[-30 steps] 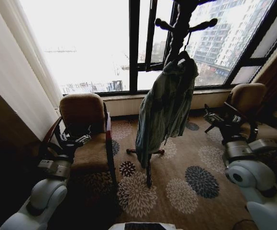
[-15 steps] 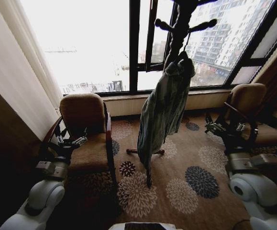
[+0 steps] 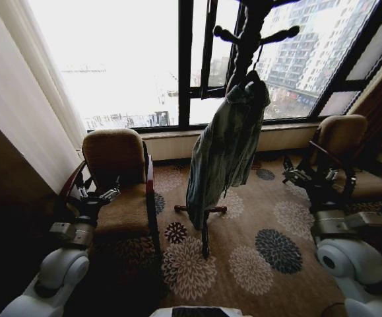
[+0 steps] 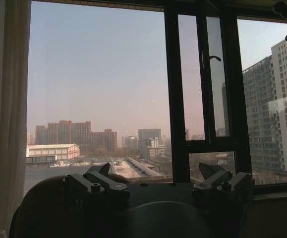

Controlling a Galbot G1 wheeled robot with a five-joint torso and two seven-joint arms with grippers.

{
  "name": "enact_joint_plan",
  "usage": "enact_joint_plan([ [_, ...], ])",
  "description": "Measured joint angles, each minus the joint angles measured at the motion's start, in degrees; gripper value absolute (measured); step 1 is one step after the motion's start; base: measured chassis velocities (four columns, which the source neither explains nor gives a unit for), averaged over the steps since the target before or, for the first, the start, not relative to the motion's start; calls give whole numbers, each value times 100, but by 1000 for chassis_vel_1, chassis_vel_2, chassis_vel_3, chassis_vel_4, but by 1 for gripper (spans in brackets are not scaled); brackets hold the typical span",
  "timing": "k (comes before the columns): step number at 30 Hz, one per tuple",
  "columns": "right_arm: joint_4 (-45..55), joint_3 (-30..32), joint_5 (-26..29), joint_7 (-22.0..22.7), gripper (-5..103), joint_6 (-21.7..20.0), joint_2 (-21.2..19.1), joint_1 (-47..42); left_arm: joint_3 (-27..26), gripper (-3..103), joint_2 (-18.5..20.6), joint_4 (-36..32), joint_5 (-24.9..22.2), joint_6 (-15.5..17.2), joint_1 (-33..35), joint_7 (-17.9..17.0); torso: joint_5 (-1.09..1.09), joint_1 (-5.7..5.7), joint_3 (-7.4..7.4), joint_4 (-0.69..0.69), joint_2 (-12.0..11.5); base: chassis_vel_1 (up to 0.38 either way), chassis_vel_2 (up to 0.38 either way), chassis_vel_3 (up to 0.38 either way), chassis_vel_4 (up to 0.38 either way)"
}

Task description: Pick up the clothes from the bed and hang them on the clothes hanger.

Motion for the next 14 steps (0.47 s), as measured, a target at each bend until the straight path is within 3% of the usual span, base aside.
enact_joint_plan([
  [14, -6, -7, 9, 2, 100, -2, -5, 8, 1, 100, -2, -4, 2, 2, 3, 2, 0, 0, 0, 0, 0, 0, 0, 0, 0],
])
